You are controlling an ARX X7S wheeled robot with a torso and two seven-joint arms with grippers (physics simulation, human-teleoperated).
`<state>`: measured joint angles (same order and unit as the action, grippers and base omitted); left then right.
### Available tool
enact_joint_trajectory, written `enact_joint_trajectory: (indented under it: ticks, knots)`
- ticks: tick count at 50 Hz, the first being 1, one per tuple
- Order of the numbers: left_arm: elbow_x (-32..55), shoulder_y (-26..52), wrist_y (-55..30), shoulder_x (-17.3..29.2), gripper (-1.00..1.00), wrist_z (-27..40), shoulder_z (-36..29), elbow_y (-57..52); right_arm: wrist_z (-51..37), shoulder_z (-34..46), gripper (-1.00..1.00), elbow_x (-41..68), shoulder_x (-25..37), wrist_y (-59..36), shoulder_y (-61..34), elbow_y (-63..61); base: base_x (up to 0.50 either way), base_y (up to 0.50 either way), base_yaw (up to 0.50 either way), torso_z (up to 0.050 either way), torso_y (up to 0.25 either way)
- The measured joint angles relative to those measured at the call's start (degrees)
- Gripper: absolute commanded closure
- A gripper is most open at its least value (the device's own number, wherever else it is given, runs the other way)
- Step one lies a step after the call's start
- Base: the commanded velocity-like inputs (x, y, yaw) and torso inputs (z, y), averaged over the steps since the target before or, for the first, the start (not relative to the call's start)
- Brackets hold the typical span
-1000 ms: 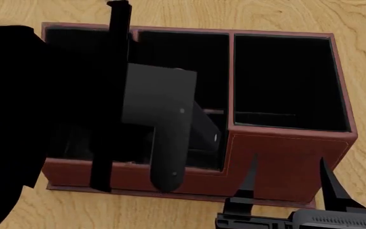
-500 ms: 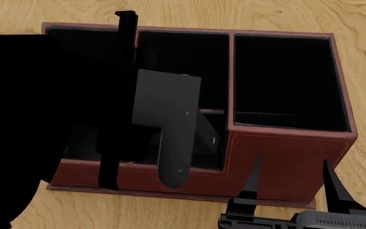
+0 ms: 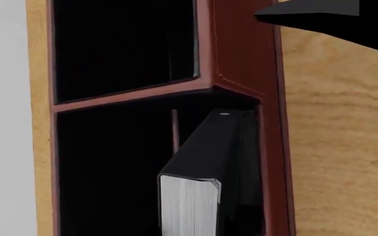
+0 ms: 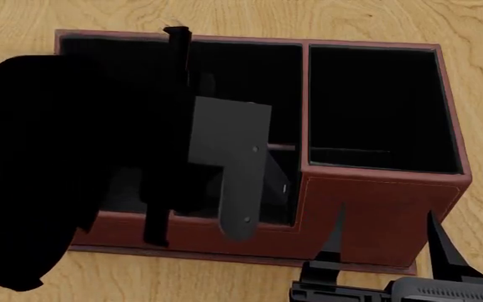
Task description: Pick up the book and place it in the back compartment of the caddy.
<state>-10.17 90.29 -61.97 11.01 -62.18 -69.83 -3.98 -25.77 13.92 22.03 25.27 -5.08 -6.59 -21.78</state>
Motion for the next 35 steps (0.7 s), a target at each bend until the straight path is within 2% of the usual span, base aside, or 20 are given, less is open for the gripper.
enact_joint_trajectory:
  ticks: [35]
  knots:
    - [0.79, -3.23, 4.68, -1.79, 1.0, 3.41, -0.84, 6.48, 0.0, -0.16, -1.0, 0.26, 0.07, 1.24, 0.47, 1.28, 0.0, 0.0, 0.0, 0.0, 0.001]
